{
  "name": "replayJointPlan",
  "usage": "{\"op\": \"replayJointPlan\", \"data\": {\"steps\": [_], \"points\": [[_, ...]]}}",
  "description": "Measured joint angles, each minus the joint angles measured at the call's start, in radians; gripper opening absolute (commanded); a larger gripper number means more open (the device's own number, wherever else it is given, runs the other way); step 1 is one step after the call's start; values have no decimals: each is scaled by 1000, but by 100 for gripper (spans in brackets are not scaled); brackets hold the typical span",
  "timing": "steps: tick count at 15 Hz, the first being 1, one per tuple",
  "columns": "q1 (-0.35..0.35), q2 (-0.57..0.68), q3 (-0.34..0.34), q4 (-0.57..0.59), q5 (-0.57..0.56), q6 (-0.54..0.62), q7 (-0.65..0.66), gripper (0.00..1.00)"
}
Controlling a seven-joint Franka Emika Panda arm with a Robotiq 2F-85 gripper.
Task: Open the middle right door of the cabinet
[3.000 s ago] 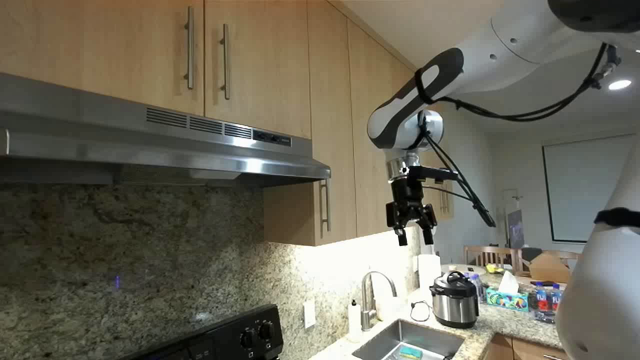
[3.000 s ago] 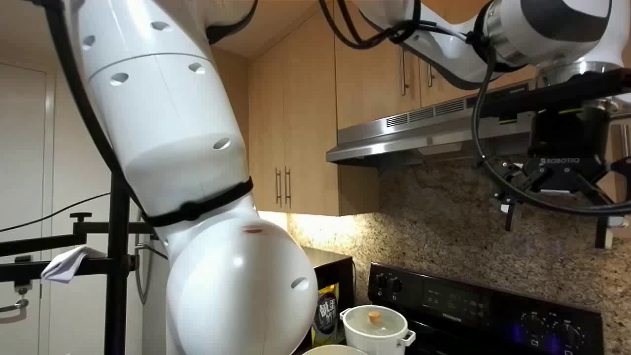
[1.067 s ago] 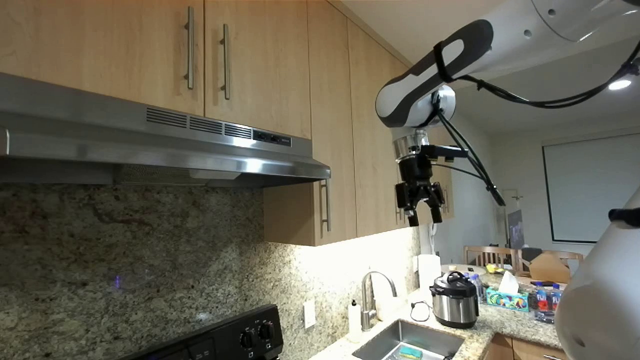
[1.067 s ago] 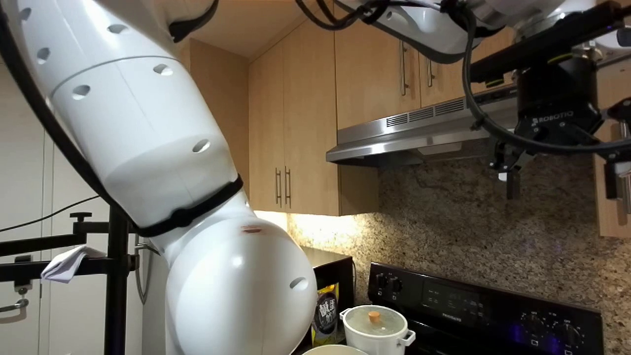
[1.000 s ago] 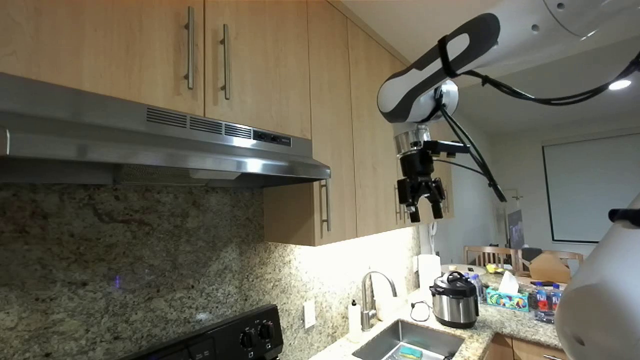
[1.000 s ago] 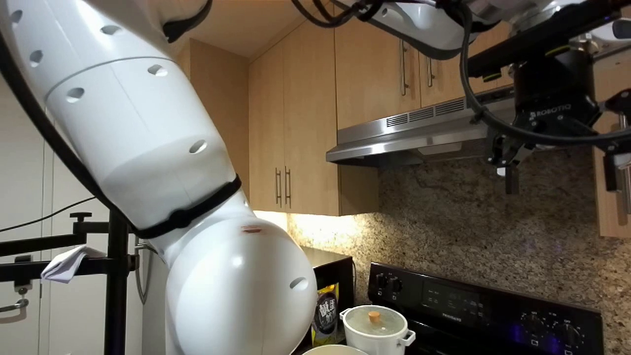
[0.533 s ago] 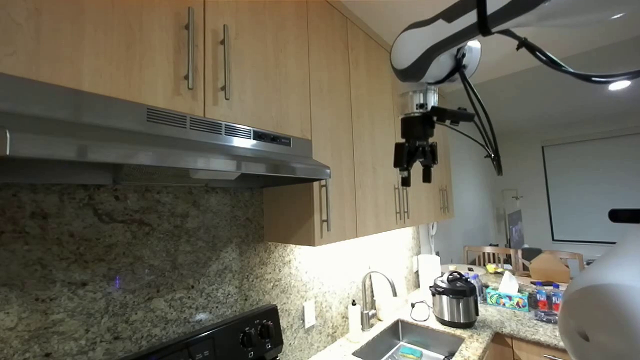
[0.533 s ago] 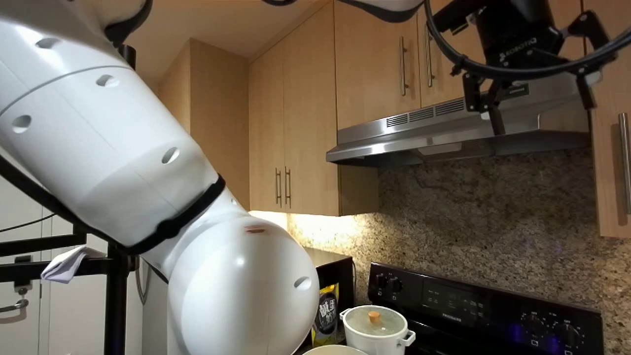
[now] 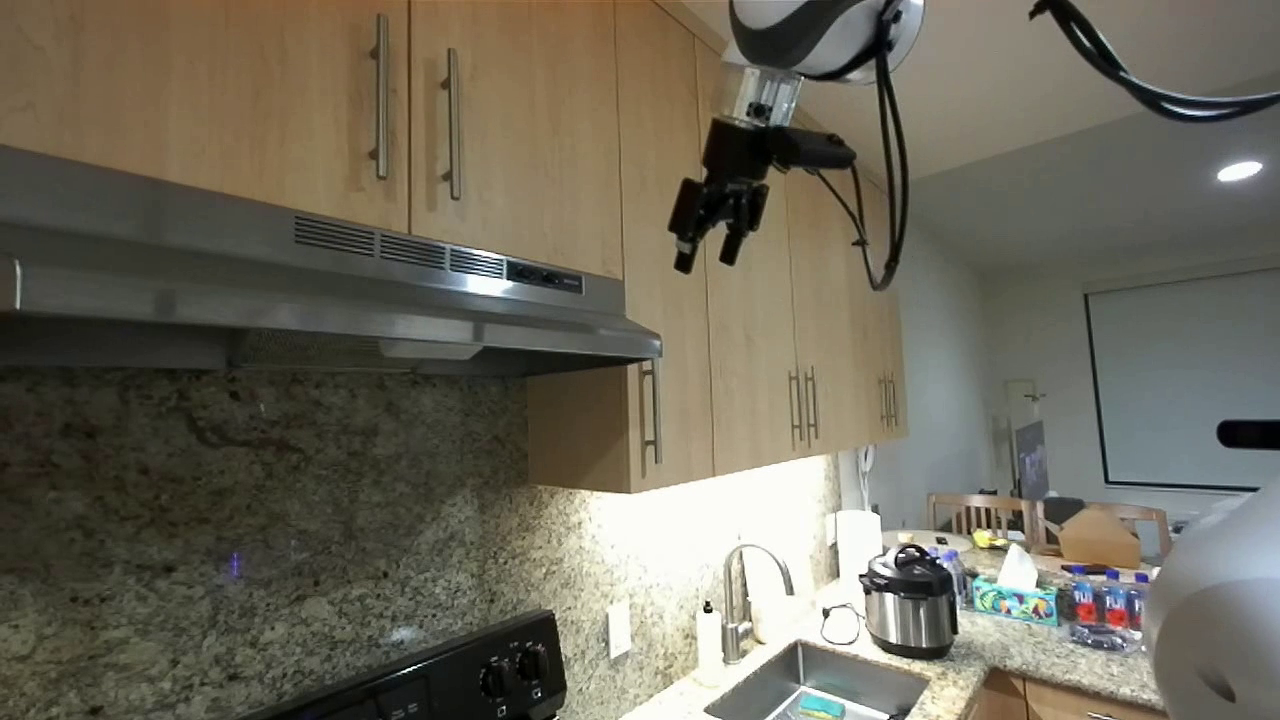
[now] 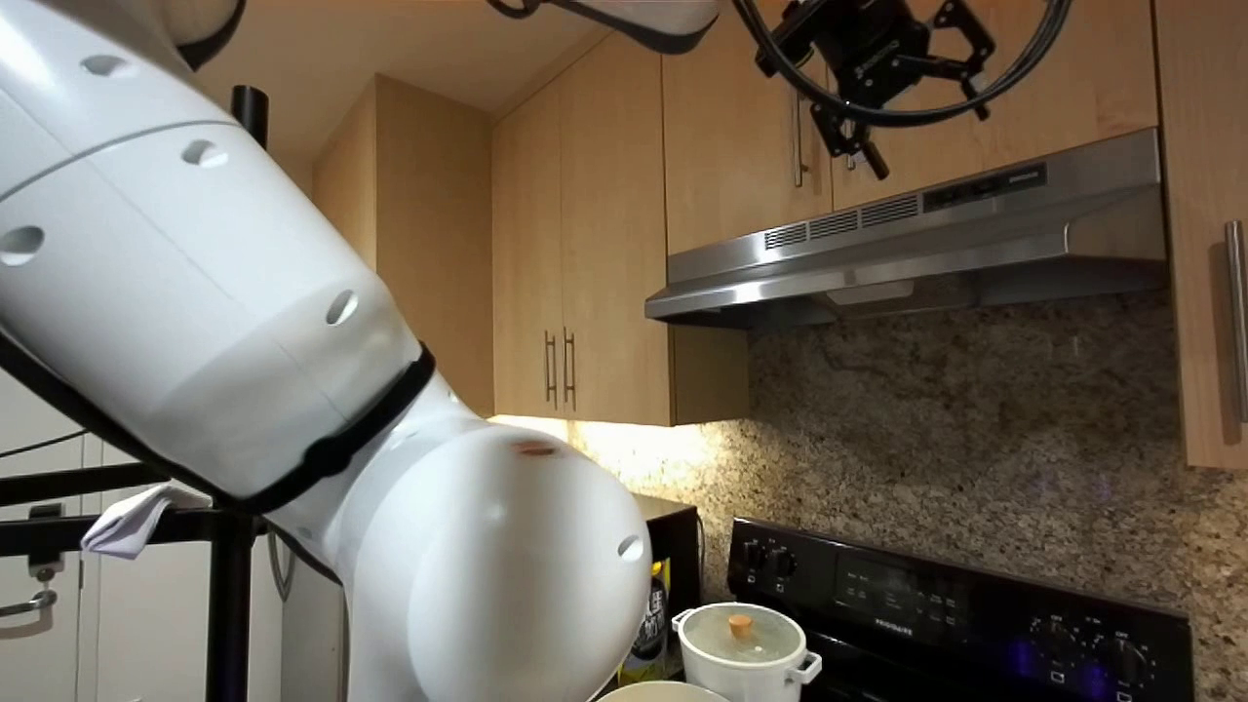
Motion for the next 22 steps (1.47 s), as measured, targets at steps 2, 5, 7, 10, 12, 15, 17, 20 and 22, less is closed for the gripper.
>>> {"op": "replayJointPlan", "data": {"steps": [2, 5, 7, 10, 12, 15, 17, 20, 22], "points": [[0, 20, 74, 18, -16, 108, 65, 100], [-17, 60, 156, 45, -52, 176, 147, 100], [-24, 70, 161, 50, -53, 180, 149, 100], [-23, 68, 160, 46, -53, 181, 164, 100], [-26, 61, 186, 38, -53, 204, 245, 100], [-64, 59, 268, 41, -70, 293, 426, 100], [-119, 66, 336, 63, -105, 352, 547, 100], [-239, 92, 451, 145, -175, 403, 726, 100], [-326, 115, 524, 219, -236, 415, 830, 100]]}}
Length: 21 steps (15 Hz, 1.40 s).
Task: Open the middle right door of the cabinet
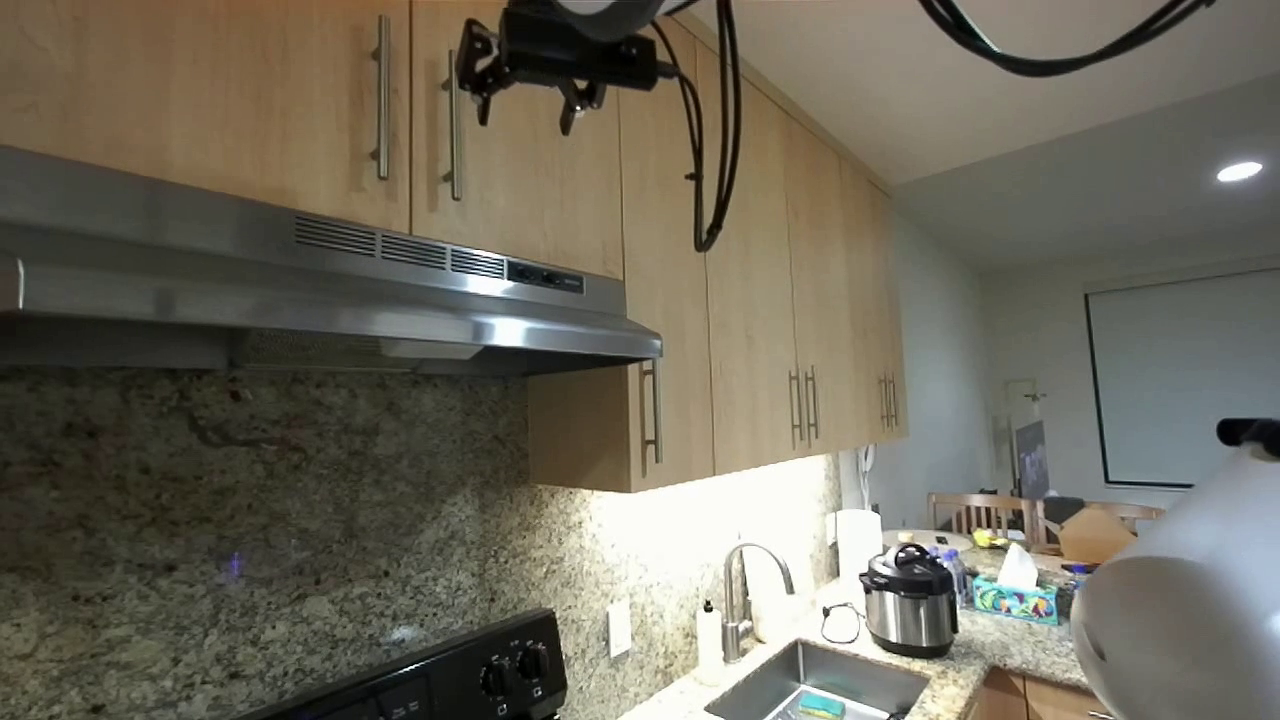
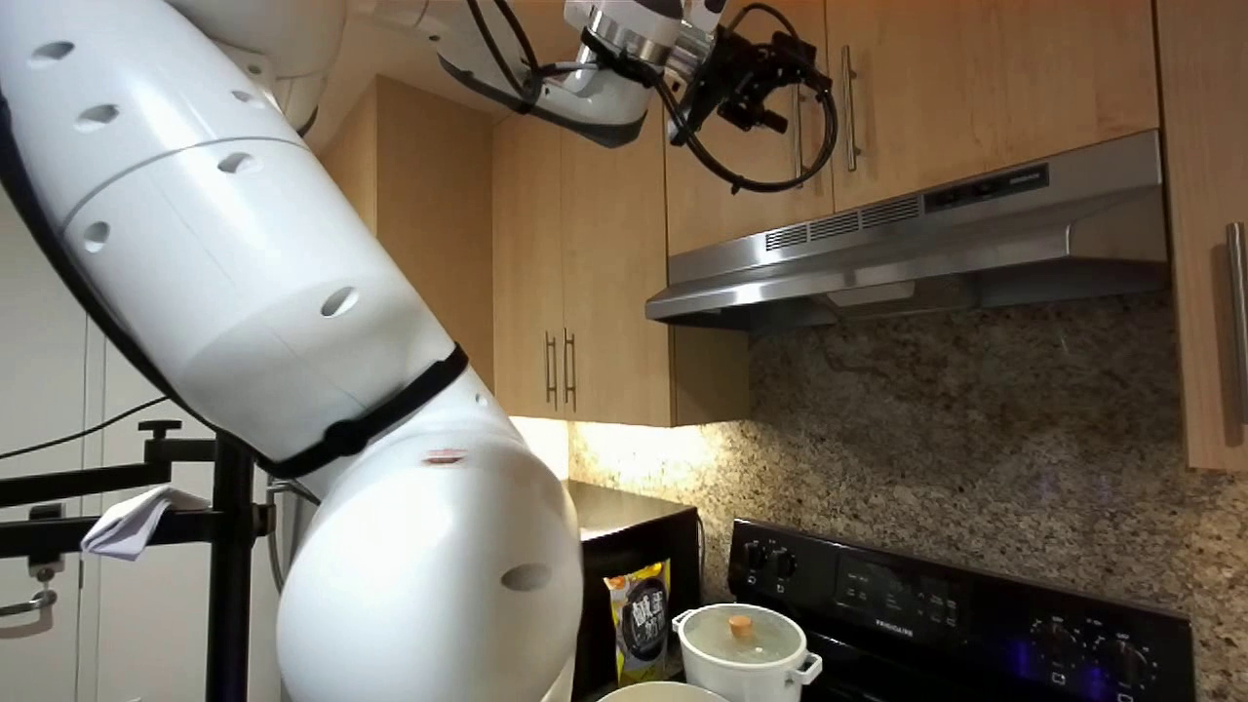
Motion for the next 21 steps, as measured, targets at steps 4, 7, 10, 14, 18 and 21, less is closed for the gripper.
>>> {"op": "replayJointPlan", "data": {"steps": [4, 7, 10, 14, 18, 21], "points": [[-111, 85, 126, 162, -94, -28, 105, 100], [-116, 140, 157, 227, -103, -58, 106, 100], [-117, 151, 157, 236, -108, -58, 106, 100], [-105, 166, 153, 243, -150, -60, 106, 100], [-97, 228, 152, 309, -230, -92, 106, 100], [-45, 307, 143, 377, -268, -139, 106, 100]]}}
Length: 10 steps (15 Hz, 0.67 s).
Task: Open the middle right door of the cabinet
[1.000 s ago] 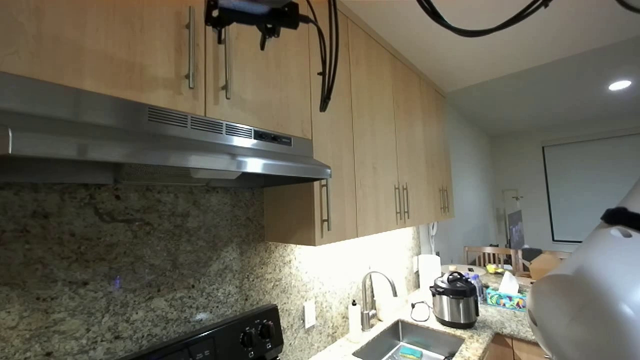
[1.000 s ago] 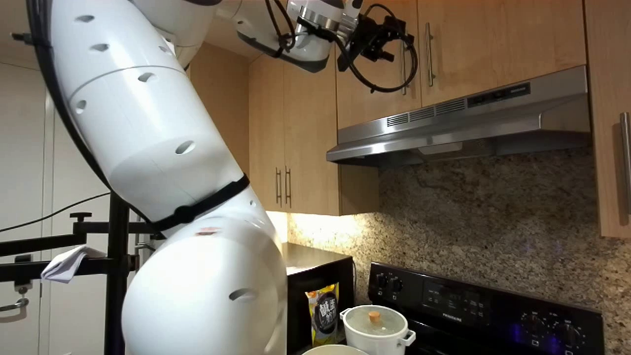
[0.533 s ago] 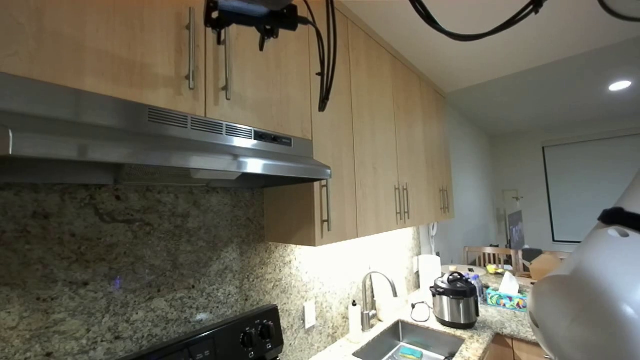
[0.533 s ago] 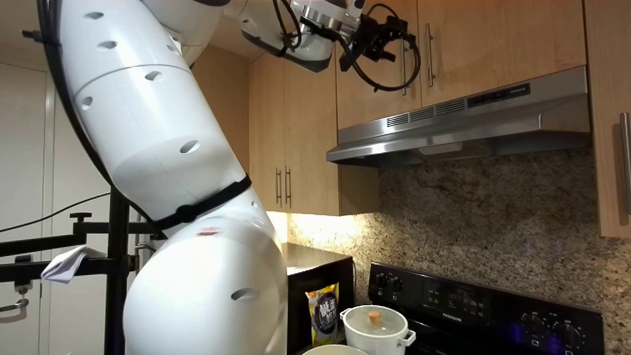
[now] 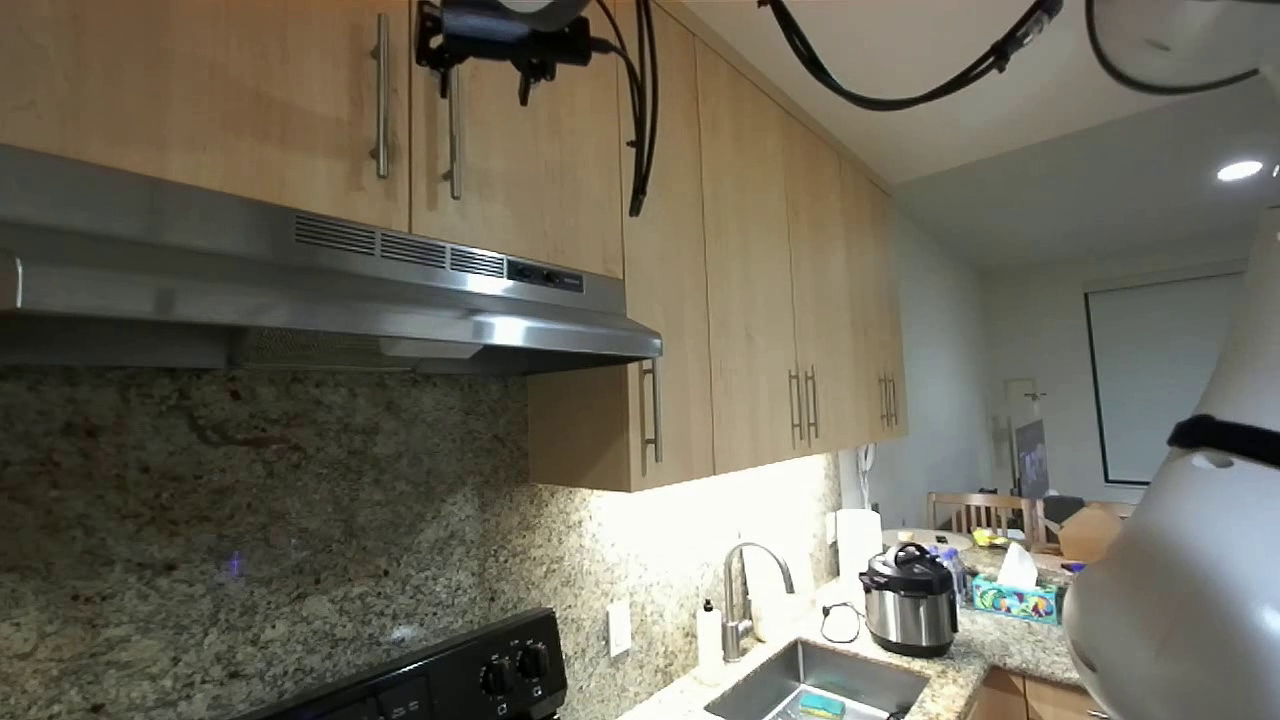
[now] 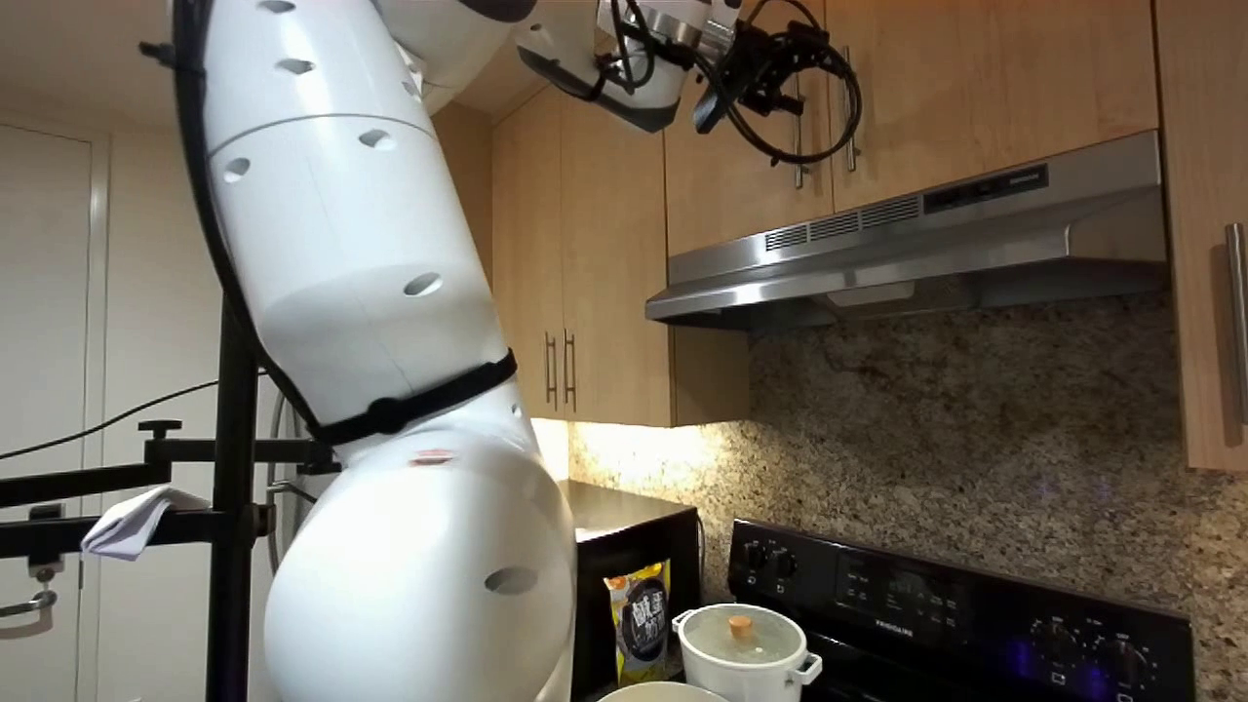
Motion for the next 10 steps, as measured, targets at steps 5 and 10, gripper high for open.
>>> {"op": "replayJointPlan", "data": {"steps": [5, 10], "points": [[91, 149, 5, 118, -105, -71, 0, 100], [90, 273, 45, 263, -217, -171, 0, 100]]}}
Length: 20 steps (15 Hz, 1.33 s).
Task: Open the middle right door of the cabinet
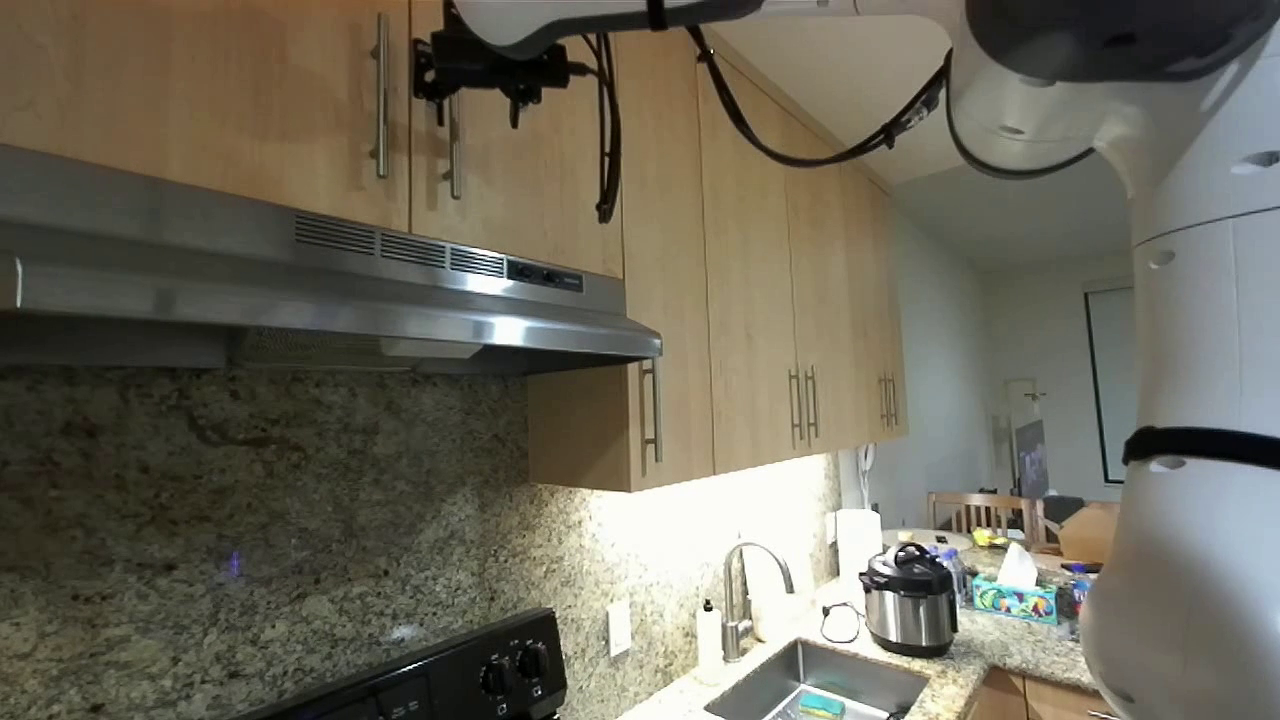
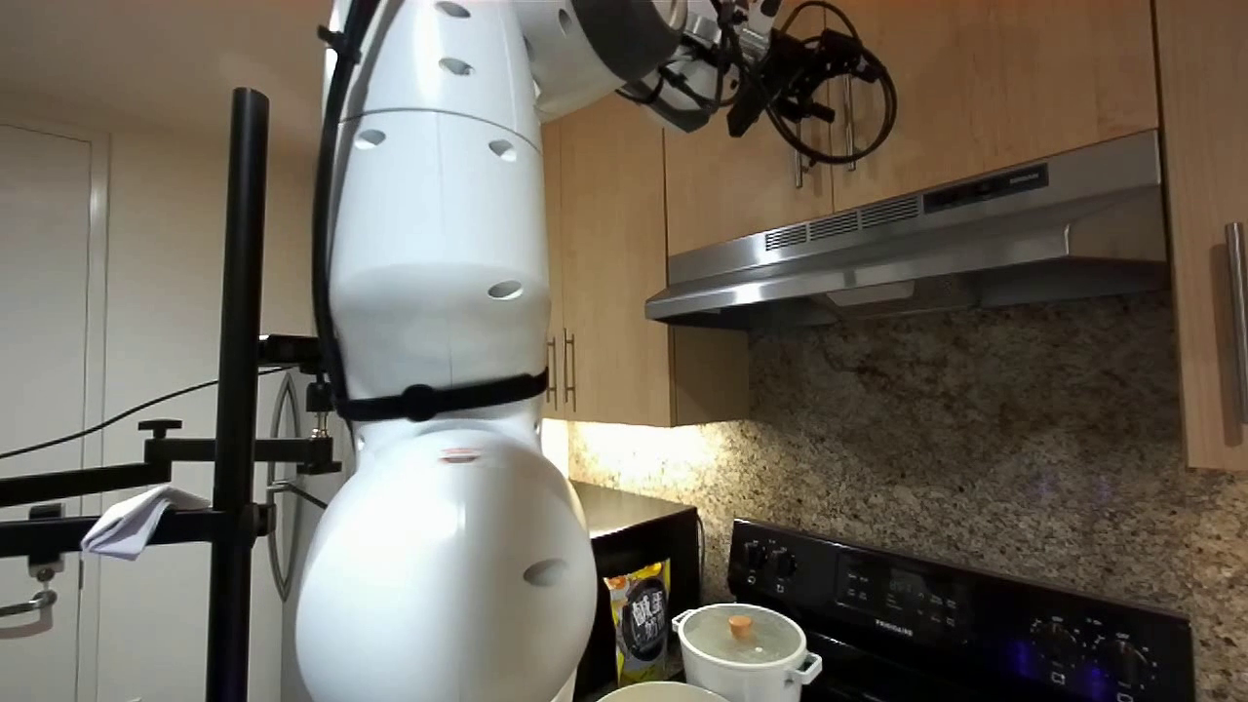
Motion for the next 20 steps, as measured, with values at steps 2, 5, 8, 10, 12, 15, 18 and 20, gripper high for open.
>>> {"op": "replayJointPlan", "data": {"steps": [2, 5, 8, 10, 12, 15, 18, 20], "points": [[7, 46, 17, 55, -41, -21, 9, 100], [36, 119, 34, 134, -97, -52, 18, 100], [114, 185, -4, 208, -125, -88, 18, 100], [259, 215, -149, 251, -124, -99, 18, 100], [384, 248, -273, 305, -122, -122, 18, 100], [464, 286, -340, 394, -120, -181, 24, 100], [463, 309, -350, 468, -120, -221, 59, 100], [464, 314, -351, 491, -108, -245, 94, 100]]}}
